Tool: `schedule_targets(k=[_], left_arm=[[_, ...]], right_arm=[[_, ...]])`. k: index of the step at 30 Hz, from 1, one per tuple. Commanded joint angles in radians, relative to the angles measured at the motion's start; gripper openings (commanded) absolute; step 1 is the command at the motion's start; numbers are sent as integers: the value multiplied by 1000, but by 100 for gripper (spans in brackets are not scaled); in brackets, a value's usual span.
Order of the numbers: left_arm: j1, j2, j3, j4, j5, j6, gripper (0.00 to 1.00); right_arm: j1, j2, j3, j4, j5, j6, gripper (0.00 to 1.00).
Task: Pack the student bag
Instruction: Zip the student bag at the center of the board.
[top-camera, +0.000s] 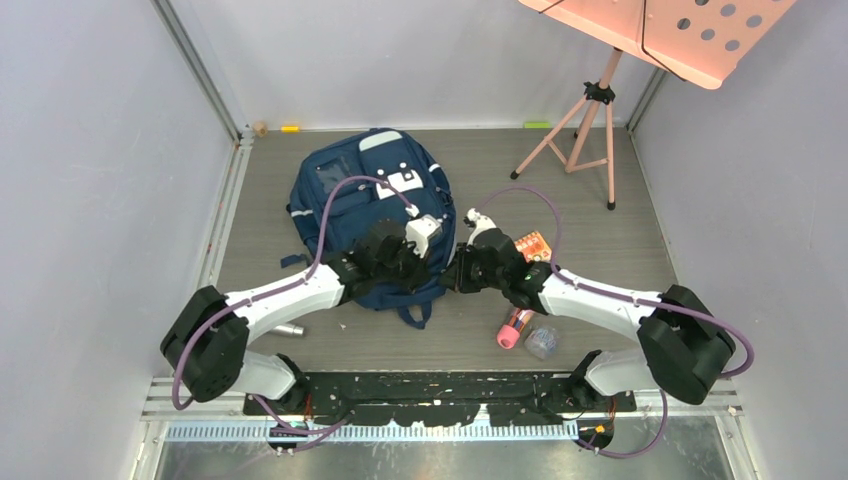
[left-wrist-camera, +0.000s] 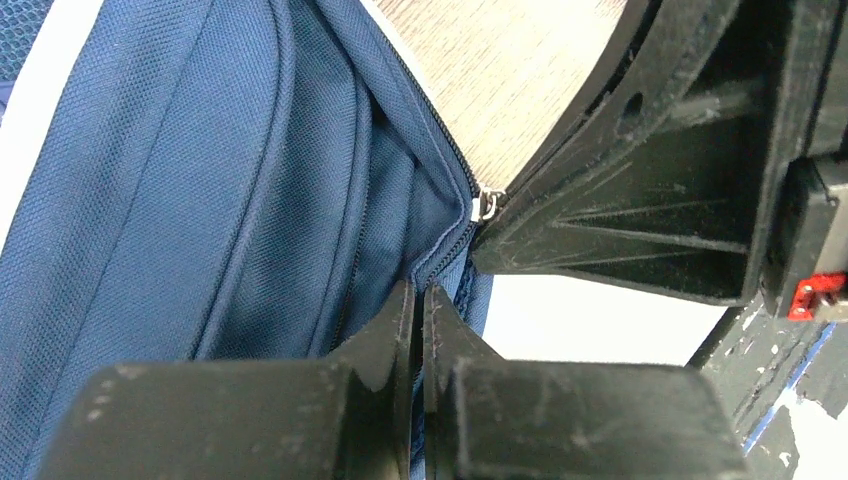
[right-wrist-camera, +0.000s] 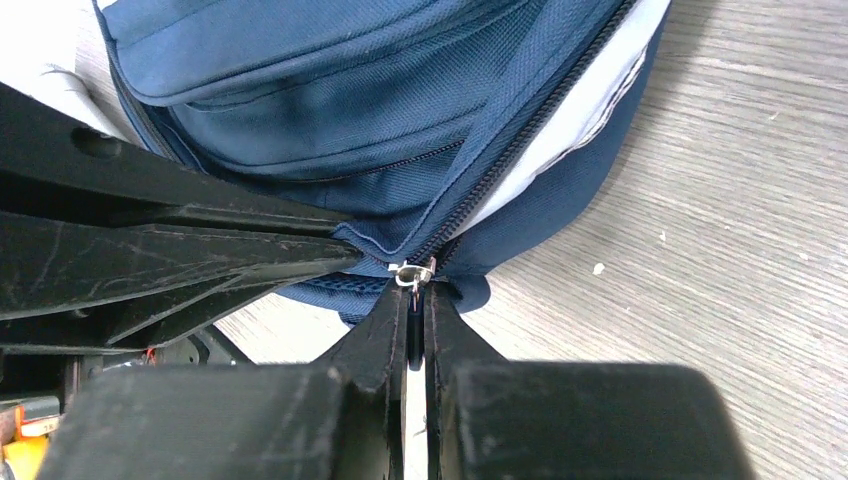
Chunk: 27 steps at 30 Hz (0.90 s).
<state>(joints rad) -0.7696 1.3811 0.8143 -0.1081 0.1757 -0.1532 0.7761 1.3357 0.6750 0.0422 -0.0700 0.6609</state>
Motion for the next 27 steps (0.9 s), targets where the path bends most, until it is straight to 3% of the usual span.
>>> schedule_targets(k=[1, 11, 20, 27], left_arm=[[6, -64, -65, -39, -122, -32, 0], [6, -243, -107, -332, -398, -233, 0], [6, -442, -72, -624, -624, -375, 0], [7, -571, -32, -768, -733, -440, 0]], right_arm=[[-32, -72, 28, -65, 54, -11, 0], [-165, -38, 59, -141, 43, -83, 1], [-291, 52, 76, -123, -19, -119, 0], [-321, 117, 100, -77, -48, -124, 0]])
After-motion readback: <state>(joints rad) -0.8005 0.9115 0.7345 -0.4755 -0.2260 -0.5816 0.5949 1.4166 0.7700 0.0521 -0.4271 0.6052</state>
